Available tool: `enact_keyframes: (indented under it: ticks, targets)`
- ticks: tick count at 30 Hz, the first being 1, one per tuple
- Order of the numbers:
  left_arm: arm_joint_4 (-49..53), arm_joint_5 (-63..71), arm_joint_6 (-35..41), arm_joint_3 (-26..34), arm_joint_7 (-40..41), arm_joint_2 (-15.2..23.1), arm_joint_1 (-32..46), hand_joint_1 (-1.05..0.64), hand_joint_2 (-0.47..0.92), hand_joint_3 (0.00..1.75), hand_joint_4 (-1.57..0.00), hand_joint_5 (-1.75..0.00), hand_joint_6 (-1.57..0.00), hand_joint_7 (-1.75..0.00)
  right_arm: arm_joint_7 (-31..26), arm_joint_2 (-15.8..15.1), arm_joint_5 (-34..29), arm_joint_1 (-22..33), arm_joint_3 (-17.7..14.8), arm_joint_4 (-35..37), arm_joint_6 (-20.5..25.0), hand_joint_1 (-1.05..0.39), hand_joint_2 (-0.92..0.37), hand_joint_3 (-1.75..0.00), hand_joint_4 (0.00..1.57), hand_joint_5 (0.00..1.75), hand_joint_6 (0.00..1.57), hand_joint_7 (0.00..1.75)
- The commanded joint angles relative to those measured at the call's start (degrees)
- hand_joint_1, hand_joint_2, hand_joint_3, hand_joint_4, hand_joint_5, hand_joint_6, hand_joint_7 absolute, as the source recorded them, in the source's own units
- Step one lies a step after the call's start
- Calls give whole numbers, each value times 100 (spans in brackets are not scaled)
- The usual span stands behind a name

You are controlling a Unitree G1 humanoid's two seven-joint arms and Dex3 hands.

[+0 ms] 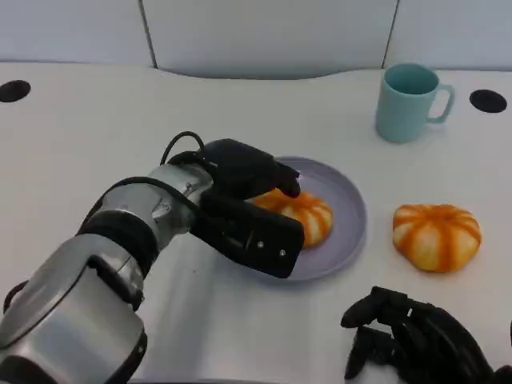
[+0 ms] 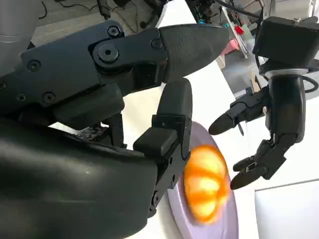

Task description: Grasp the bread from the table and place it into the plate.

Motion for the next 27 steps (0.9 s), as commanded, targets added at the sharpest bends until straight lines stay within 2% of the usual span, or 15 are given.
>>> enact_keyframes:
  ticks: [1, 14, 20, 27]
  targets:
    - [-23, -64, -22, 56, -196, 38, -155, -76, 92, 23, -11, -68, -41, -21, -78, -67, -102, 198, 33, 82, 197, -56, -92, -26, 60, 152, 69, 101]
    - [-67, -174, -38, 260, -360, 114, -219, -78, 92, 23, -6, -72, -38, -18, -85, -38, -80, 151, 21, 167, 183, -56, -92, -24, 61, 152, 69, 103]
    - [-204, -492, -170, 598, -369, 313, -122, -73, 92, 21, -9, -76, -41, -19, -95, -67, -79, 150, 11, 137, 228, -57, -92, -24, 60, 151, 69, 103]
    - [-424, -1324, -696, 1298, -575, 654, 358, -70, 92, 20, -13, -77, -41, -17, -16, -97, -41, 124, -42, 193, 221, -56, -92, -24, 61, 151, 68, 104]
